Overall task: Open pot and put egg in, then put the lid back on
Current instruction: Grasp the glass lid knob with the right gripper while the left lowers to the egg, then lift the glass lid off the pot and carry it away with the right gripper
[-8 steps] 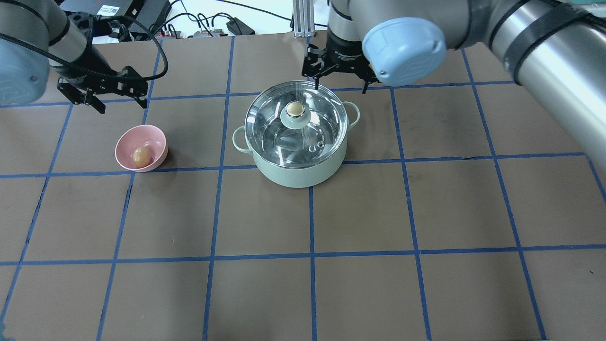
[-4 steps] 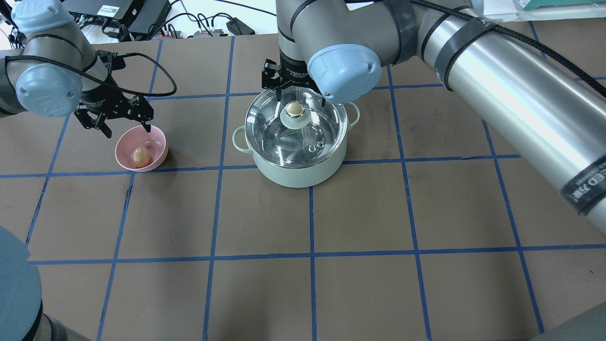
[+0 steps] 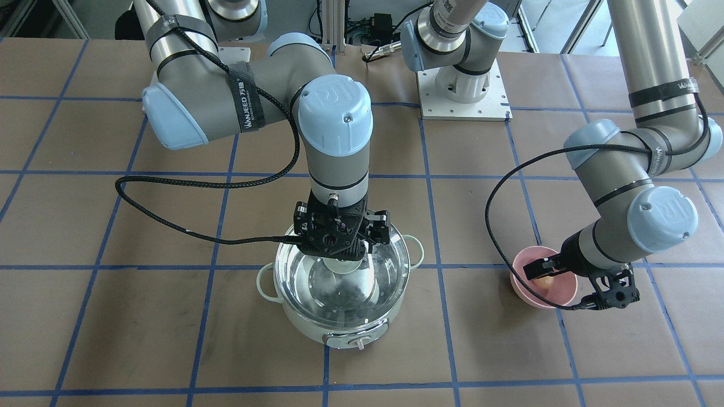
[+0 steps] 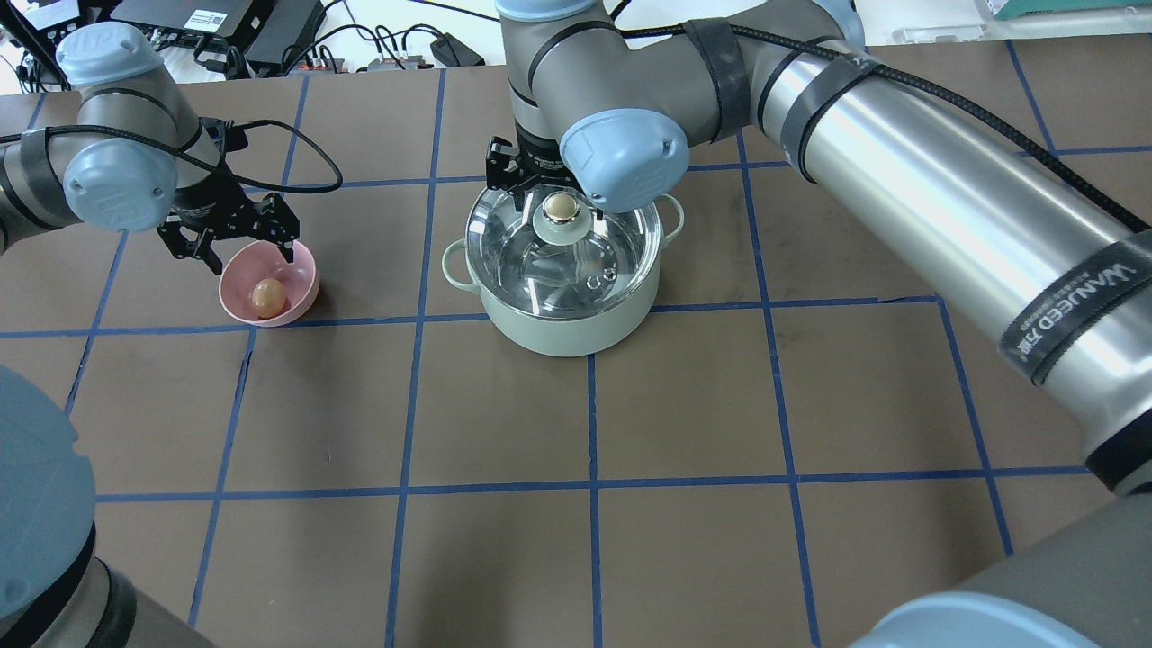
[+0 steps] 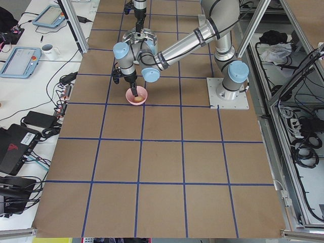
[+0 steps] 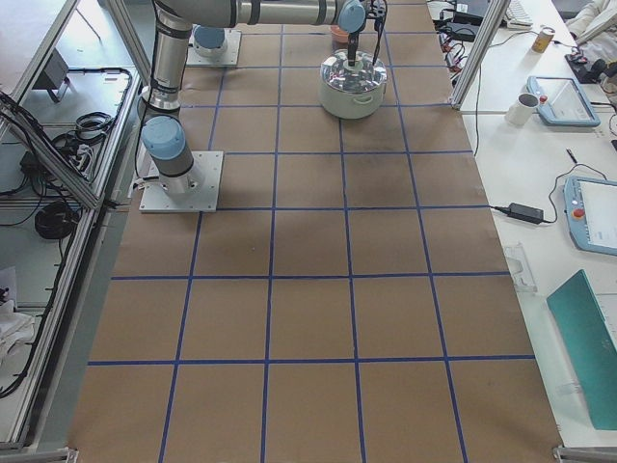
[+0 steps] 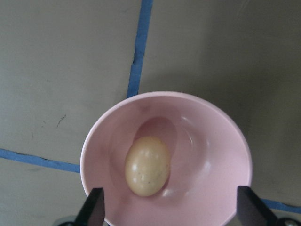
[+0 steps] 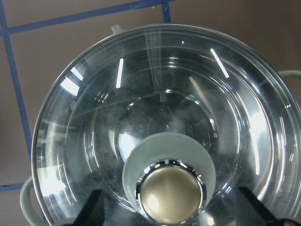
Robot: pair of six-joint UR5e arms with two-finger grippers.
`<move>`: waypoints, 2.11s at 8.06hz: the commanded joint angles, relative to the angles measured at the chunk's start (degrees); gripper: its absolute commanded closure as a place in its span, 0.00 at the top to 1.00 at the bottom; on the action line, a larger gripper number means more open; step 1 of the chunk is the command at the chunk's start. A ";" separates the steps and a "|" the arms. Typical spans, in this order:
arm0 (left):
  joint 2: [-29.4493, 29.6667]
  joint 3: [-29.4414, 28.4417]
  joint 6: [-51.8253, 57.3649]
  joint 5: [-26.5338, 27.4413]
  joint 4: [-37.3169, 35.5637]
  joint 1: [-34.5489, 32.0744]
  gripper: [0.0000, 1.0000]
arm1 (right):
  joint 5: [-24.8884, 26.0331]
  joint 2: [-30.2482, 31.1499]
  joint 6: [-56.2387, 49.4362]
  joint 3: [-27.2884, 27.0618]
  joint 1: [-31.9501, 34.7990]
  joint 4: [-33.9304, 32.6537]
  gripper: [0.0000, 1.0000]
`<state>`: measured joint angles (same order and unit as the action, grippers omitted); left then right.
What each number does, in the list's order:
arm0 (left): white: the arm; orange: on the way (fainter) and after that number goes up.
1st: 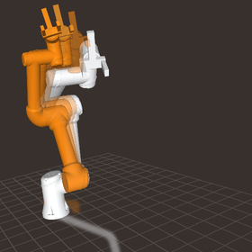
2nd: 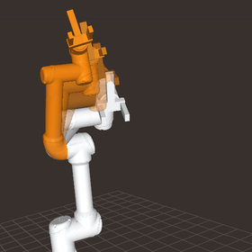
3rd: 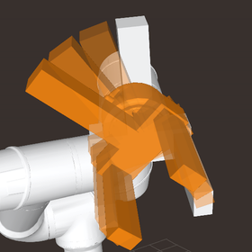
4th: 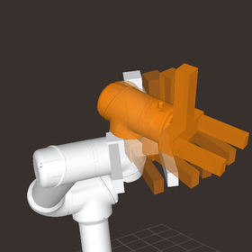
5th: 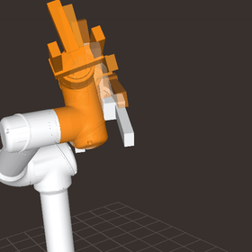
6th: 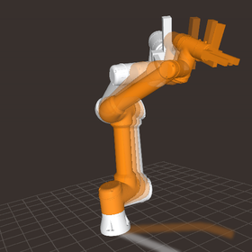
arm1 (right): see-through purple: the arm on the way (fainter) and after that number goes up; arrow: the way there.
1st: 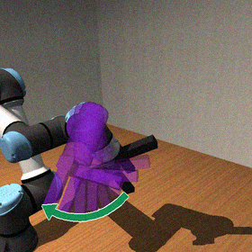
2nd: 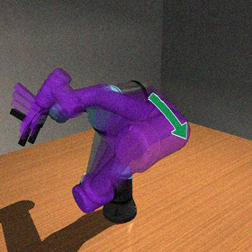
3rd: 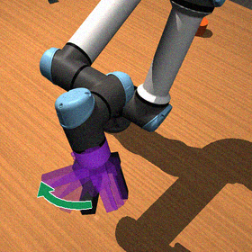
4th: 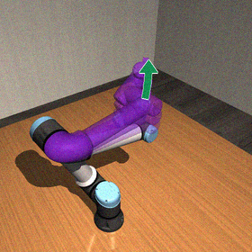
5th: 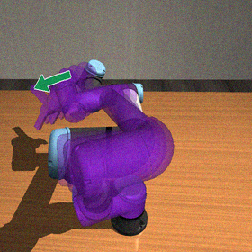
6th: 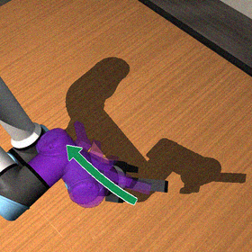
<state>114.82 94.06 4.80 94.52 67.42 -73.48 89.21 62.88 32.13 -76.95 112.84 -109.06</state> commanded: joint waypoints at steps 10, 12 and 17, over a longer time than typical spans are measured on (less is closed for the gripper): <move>2.86 0.78 7.85 0.14 -0.36 0.01 1.00 | -0.44 7.24 -4.08 0.13 -2.00 3.66 0.05; 3.30 0.69 10.66 0.14 -0.36 0.01 1.00 | -0.71 10.93 -9.78 -0.05 -8.13 8.58 0.05; 3.48 0.69 12.08 0.05 -0.44 0.09 0.99 | -0.01 15.43 -26.39 -0.84 -22.29 18.16 0.05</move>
<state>118.27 94.75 16.39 94.73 66.98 -73.47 88.66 77.52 10.80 -77.67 95.16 -94.03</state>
